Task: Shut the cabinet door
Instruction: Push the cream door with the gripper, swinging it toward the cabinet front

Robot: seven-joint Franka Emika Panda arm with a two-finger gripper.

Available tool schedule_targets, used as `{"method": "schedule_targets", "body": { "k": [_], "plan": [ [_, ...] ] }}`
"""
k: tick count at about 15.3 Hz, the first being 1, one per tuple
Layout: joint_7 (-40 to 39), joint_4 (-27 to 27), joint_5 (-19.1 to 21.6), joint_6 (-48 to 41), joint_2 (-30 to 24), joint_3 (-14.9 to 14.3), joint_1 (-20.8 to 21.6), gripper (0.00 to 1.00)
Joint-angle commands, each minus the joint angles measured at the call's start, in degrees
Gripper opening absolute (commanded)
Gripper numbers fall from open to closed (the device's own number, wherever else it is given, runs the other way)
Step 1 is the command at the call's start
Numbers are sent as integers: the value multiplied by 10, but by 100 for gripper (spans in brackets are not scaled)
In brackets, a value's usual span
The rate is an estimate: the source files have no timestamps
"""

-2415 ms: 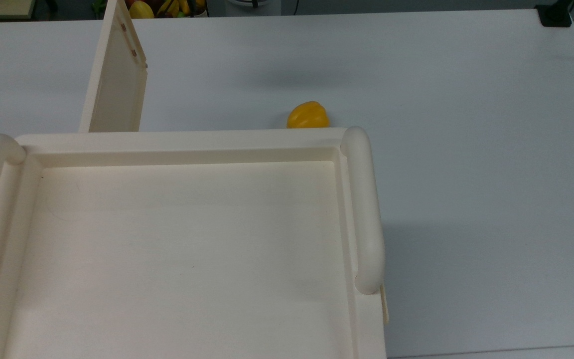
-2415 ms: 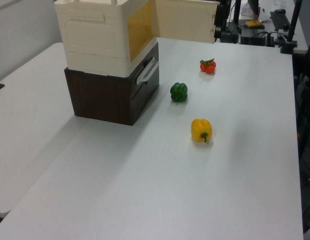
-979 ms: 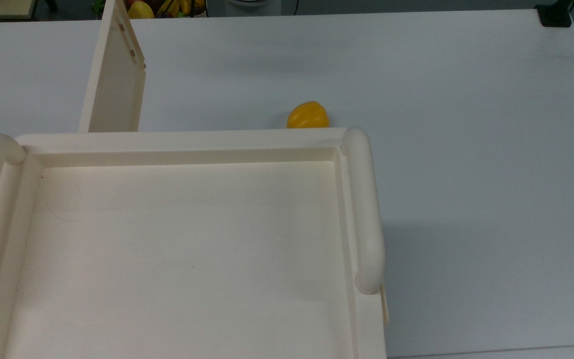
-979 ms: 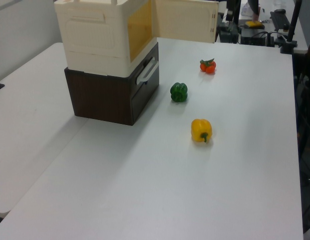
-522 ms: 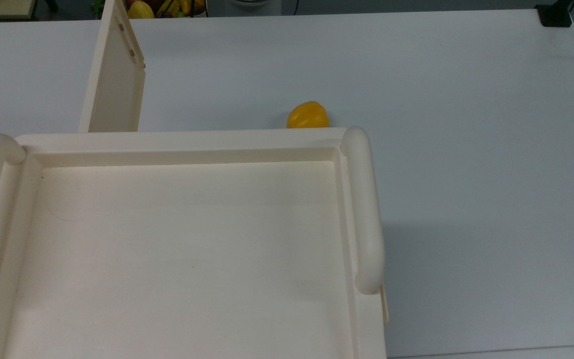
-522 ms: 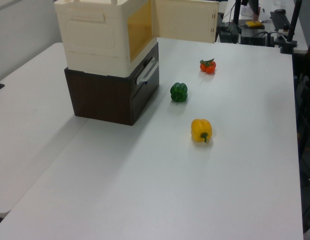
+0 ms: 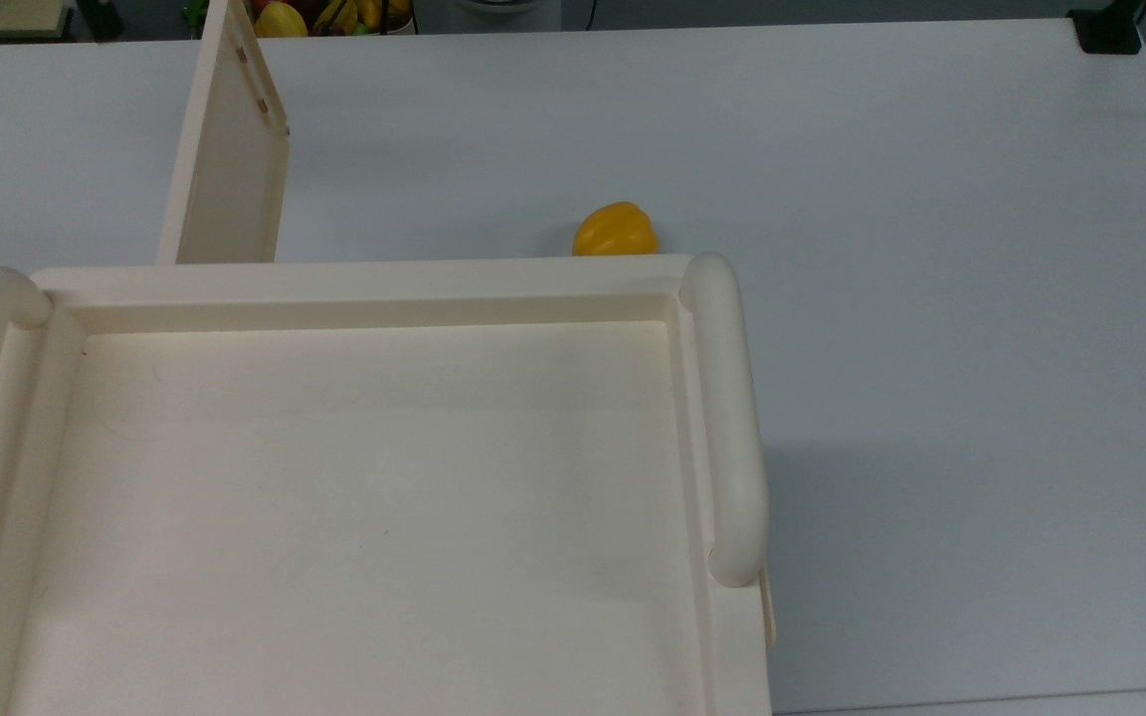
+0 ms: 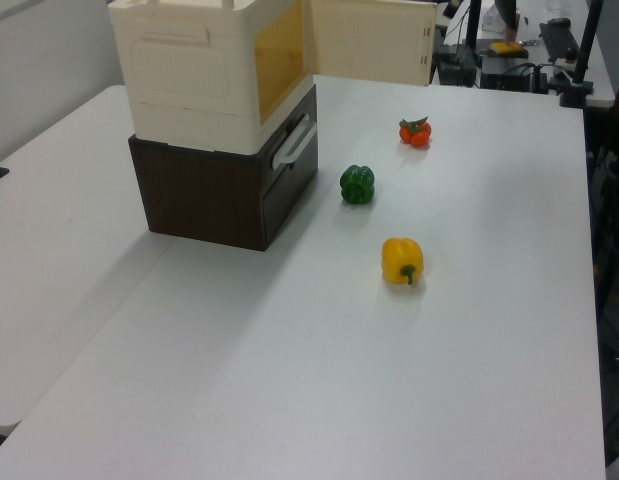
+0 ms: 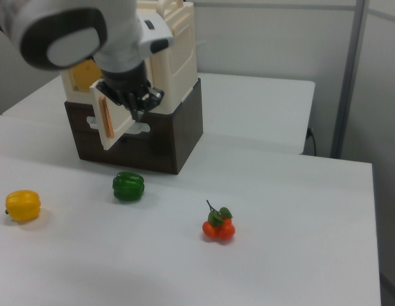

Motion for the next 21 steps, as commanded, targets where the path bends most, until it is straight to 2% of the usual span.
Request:
{"method": "schedule_targets", "body": {
  "k": [1,6,11,21],
  "plan": [
    [-11,-8,52,60,26,3,11,0],
    [-4,-7,79,99,56,36,18,0],
    [8,-6,82,120,69,75,19,0],
    [87,6,80,264,125,155,58,0]
  ]
}}
